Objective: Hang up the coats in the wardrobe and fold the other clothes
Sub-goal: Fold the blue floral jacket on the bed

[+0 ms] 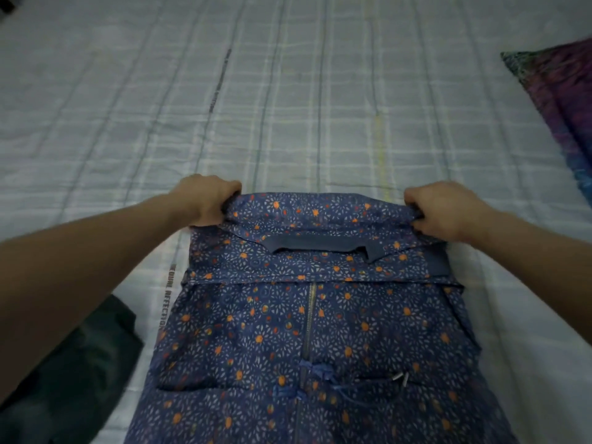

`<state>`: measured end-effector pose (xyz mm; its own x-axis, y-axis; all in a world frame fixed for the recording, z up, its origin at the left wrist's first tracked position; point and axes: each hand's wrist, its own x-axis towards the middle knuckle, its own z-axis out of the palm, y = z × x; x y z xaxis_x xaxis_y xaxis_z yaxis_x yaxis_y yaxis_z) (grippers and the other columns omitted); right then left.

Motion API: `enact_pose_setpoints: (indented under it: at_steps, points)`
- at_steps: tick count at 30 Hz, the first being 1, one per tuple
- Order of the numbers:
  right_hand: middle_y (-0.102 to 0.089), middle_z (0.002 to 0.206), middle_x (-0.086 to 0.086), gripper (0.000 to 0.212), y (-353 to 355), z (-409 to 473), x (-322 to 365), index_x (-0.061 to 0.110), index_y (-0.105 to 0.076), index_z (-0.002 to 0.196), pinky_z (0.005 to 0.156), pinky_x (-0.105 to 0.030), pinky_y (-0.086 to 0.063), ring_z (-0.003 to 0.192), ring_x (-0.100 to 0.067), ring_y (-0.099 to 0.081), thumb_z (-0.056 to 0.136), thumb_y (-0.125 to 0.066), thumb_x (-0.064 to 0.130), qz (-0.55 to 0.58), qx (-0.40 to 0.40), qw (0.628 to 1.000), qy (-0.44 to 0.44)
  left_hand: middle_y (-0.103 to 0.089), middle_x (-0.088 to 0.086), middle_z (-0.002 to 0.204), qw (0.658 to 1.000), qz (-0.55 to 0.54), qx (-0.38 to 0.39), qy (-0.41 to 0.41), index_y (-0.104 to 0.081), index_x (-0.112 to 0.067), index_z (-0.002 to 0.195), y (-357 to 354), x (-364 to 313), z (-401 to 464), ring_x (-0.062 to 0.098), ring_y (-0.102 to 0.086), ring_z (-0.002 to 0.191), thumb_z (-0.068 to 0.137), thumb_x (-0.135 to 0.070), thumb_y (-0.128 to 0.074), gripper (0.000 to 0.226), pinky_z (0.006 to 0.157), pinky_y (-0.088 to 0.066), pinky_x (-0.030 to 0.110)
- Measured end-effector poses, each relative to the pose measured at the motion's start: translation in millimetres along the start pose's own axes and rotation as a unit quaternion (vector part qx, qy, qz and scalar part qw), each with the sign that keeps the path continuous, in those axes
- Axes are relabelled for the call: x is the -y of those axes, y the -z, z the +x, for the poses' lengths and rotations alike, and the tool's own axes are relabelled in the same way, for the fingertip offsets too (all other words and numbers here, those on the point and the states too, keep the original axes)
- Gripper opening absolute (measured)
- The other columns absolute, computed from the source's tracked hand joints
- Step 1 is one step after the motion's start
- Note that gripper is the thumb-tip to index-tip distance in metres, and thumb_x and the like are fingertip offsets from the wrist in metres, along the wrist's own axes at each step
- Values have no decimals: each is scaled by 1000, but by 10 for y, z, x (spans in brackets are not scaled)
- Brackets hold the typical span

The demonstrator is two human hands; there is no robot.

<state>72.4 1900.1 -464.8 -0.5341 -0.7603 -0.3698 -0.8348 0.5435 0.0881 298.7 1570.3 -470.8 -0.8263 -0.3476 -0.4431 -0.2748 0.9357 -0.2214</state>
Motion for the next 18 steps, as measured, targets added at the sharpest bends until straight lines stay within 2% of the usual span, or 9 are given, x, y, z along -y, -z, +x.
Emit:
enact_pose_setpoints:
  at_steps: [1, 2, 5, 7, 10, 13, 15, 18]
  points:
    - [-61, 100, -8, 26, 83, -44, -3, 22, -45, 92, 75, -35, -44, 92, -29, -58, 79, -68, 27, 8, -4, 1000, 8, -60, 9, 117, 1000, 3, 3, 14, -50, -27, 121, 75, -28, -52, 32, -60, 106, 78, -28, -64, 45, 73, -43, 35]
    - [-59, 98, -8, 30, 155, -78, -18, 23, -44, 93, 68, -33, -42, 88, -29, -56, 77, -70, 25, 29, 1, 1000, 9, -59, 10, 117, 1000, 5, -1, 22, -51, -28, 120, 121, -50, -85, 33, -60, 106, 80, -28, -62, 42, 71, -41, 35]
    - [-58, 95, -3, 44, 396, -312, -46, 25, -49, 105, 71, -36, -48, 87, -26, -56, 71, -77, 25, 79, 37, 996, 21, -61, 9, 115, 999, -1, -42, 18, -52, -29, 117, 235, -76, -348, 33, -61, 103, 81, -27, -59, 37, 70, -41, 35]
    - [-60, 98, -3, 38, 509, -571, -19, 24, -52, 104, 75, -37, -49, 95, -27, -59, 73, -74, 26, 59, 28, 997, 44, -62, 5, 114, 997, -20, -80, 6, -50, -28, 115, 296, -65, -620, 32, -61, 101, 80, -25, -58, 35, 69, -42, 35]
    - [-57, 106, -2, 32, 537, -1029, 67, 20, -50, 103, 68, -34, -42, 99, -26, -58, 78, -68, 28, 24, -50, 996, 70, -62, 0, 113, 988, -39, -147, -25, -49, -24, 113, 287, -48, -1083, 29, -62, 101, 83, -28, -58, 32, 66, -42, 35]
    - [-57, 95, -9, 43, 441, -1487, 193, 12, -54, 98, 59, -34, -42, 85, -33, -61, 66, -80, 22, -15, -170, 979, 115, -60, 3, 104, 965, -50, -241, -91, -45, -23, 113, 168, -73, -1578, 32, -65, 87, 85, -32, -57, 32, 57, -49, 38]
    - [-55, 91, -13, 51, 313, -1759, 284, 9, -57, 93, 63, -38, -42, 81, -34, -55, 53, -86, 21, -38, -223, 965, 132, -57, 3, 101, 957, -53, -262, -114, -42, -27, 119, 34, -133, -1879, 31, -65, 79, 82, -28, -63, 43, 51, -47, 37]
    - [-56, 101, -13, 57, 15, -2120, 467, 14, -53, 98, 74, -41, -34, 90, -32, -49, 51, -85, 21, -41, -256, 956, 140, -49, 1, 99, 955, -42, -262, -134, -41, -27, 130, -262, -302, -2264, 29, -64, 72, 72, -16, -75, 68, 49, -46, 34]
